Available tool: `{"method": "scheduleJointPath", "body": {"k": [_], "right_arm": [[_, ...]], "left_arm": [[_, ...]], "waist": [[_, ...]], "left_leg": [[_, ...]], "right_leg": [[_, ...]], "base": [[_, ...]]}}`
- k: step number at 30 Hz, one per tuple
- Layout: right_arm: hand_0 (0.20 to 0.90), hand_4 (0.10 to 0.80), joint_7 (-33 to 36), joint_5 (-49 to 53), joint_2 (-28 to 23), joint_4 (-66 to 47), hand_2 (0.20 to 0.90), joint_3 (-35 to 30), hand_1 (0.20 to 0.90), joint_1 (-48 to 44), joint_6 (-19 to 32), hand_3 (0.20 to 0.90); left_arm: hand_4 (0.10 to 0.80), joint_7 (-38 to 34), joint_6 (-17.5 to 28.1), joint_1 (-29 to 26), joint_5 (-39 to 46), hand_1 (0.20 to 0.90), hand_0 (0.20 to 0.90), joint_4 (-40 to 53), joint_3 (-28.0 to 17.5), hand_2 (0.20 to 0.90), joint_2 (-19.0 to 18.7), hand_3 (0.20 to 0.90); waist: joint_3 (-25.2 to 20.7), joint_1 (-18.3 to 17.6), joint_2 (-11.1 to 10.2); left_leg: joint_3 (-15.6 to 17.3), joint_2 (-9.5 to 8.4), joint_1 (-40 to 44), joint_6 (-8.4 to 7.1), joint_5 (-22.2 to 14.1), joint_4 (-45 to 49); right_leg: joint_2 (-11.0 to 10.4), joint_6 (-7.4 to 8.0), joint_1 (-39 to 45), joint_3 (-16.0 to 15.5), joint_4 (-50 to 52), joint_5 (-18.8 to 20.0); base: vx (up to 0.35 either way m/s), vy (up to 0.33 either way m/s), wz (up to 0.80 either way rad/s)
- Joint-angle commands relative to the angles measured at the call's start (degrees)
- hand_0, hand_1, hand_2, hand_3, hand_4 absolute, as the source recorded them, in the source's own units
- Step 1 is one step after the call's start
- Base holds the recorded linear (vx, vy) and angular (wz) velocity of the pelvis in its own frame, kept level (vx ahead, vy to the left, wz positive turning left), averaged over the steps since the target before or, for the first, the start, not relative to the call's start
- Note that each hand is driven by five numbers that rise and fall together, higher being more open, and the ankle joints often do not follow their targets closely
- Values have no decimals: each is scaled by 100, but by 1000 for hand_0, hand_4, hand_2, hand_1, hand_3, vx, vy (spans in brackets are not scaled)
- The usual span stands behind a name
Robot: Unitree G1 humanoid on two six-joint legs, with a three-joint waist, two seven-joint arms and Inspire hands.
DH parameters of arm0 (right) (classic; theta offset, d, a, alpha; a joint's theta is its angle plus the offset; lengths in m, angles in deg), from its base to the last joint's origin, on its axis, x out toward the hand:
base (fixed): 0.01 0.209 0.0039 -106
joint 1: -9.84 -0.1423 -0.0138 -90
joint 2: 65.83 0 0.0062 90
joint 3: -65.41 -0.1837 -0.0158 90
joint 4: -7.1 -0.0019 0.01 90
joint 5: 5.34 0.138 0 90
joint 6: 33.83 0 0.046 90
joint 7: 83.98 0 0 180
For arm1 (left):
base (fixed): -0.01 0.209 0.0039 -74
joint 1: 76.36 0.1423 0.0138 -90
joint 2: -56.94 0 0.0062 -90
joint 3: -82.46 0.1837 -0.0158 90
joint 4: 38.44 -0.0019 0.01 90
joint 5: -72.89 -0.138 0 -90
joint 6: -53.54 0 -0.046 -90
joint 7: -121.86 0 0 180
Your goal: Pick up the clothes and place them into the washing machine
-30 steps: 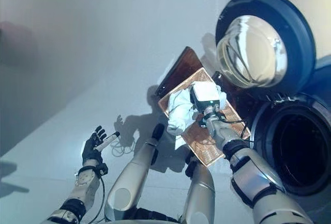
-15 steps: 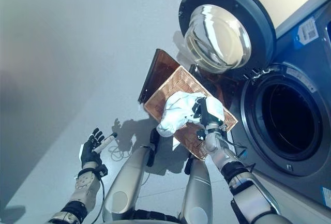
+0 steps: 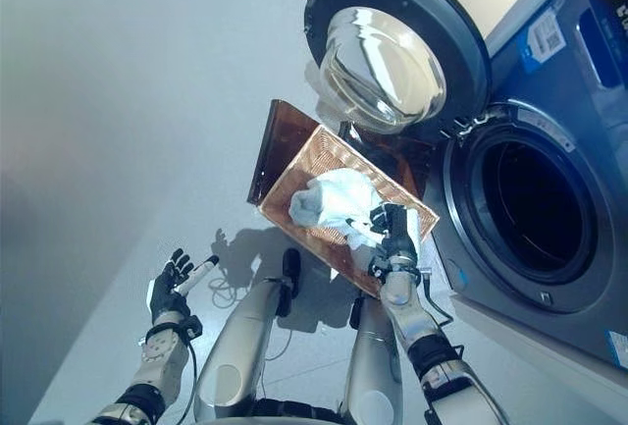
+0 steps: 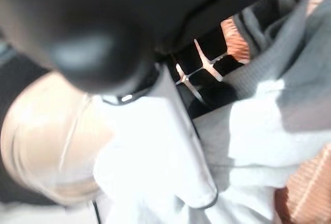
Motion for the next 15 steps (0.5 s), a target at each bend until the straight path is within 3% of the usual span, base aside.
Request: {"method": "scheduleJointPath", "body": {"k": [1,15], "right_arm": [[200,300,-189,648,-128,-1134,200,-336,200,272,902,200],[200,300,-1066,3097,431,-1201,200,-878,200,949,1421,200]], "left_arm": [[800,58,320,378,50,900,900,56,-215,900,37,900],[800,283,168,304,277,900,900,-570,-235,900,124,900]], "waist": [[-492,-66,355],[-772,-252,336]], "left_leg": [[-131,-174,-46,-417,623,-811],[-36,-137,209,-409,522,-855]], "right_leg": [[182,-243,44,-208,959,-695],[214,-250,235,-124,968,-774]], "base": [[24,19,-14],[42,4,-6]]}}
